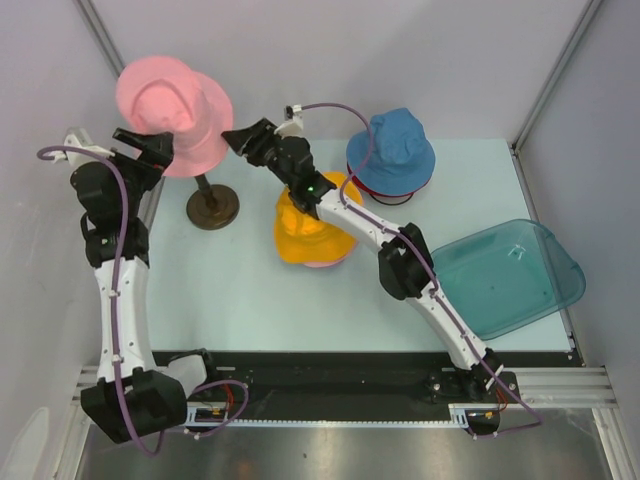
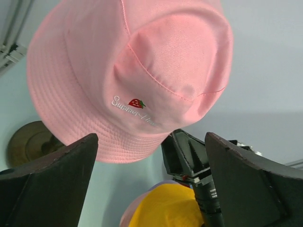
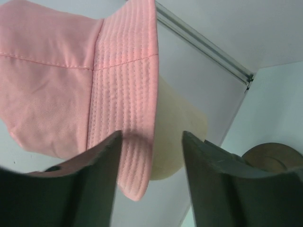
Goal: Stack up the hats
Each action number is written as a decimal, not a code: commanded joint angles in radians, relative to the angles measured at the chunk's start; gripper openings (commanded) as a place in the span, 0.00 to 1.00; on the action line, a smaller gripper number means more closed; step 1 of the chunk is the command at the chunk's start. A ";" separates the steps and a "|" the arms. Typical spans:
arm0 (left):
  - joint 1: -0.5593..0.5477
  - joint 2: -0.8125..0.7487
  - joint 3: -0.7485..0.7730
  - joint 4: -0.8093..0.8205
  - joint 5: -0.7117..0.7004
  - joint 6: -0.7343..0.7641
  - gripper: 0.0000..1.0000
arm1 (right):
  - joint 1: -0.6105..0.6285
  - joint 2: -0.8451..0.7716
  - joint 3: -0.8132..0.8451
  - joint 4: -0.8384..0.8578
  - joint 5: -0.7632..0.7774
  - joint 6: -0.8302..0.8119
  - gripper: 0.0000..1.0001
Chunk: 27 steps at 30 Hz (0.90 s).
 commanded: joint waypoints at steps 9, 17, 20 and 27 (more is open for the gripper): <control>0.004 -0.111 0.164 -0.248 -0.254 0.206 1.00 | -0.007 -0.275 -0.280 0.251 0.053 -0.237 0.78; -0.007 -0.123 0.350 -0.322 -0.351 0.363 1.00 | -0.026 -0.380 -0.269 0.223 -0.022 -0.330 0.78; -0.072 -0.132 0.375 -0.325 -0.386 0.433 1.00 | -0.014 -0.457 -0.290 0.074 -0.082 -0.503 0.78; -0.261 -0.241 0.185 -0.376 -0.438 0.533 1.00 | 0.014 -0.835 -0.747 -0.235 0.055 -0.846 0.78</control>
